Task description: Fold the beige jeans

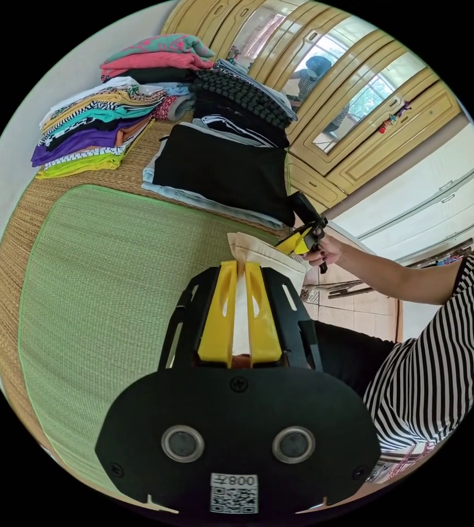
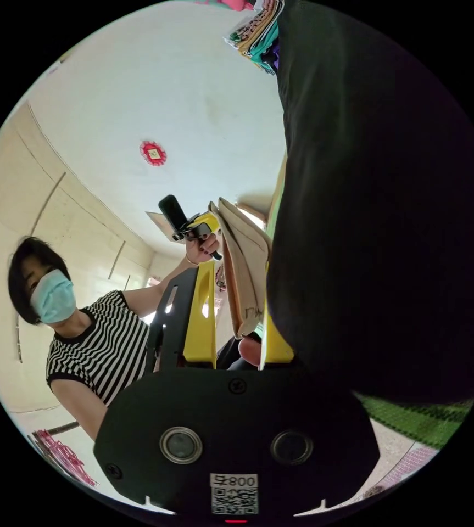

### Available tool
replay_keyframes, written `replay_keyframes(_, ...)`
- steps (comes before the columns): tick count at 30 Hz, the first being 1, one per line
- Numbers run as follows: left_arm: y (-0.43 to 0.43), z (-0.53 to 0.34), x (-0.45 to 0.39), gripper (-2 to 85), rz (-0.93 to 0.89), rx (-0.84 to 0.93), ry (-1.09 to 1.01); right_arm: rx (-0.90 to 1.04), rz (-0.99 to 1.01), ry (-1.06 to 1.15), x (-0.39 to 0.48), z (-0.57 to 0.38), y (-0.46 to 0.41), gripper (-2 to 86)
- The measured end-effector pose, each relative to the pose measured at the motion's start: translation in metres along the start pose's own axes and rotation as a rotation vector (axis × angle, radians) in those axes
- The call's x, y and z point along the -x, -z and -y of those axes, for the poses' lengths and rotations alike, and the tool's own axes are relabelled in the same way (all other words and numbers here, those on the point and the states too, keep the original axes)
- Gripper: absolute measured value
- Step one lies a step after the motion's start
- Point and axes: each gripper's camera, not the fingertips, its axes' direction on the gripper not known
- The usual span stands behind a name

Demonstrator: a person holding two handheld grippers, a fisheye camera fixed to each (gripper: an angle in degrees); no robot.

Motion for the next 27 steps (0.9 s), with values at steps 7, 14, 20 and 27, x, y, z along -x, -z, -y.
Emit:
replay_keyframes(7, 0.010, -0.016, 0.002, 1.4, -0.007, 0.009, 0.005, 0.047, -0.143, 0.025, 0.014, -0.008, -0.029, 10.5)
replay_keyframes(14, 0.015, -0.032, 0.011, 1.5, -0.009, 0.043, 0.019, 0.020, -0.301, 0.013, 0.037, -0.015, -0.065, 2.6)
replay_keyframes(20, 0.028, -0.055, 0.019, 1.4, -0.013, 0.049, 0.030, -0.001, -0.434, 0.012, 0.068, -0.016, -0.109, 1.0)
replay_keyframes(27, 0.068, -0.106, 0.027, 1.4, -0.034, -0.023, 0.031, -0.006, -0.522, 0.050, 0.107, -0.015, -0.169, 0.7)
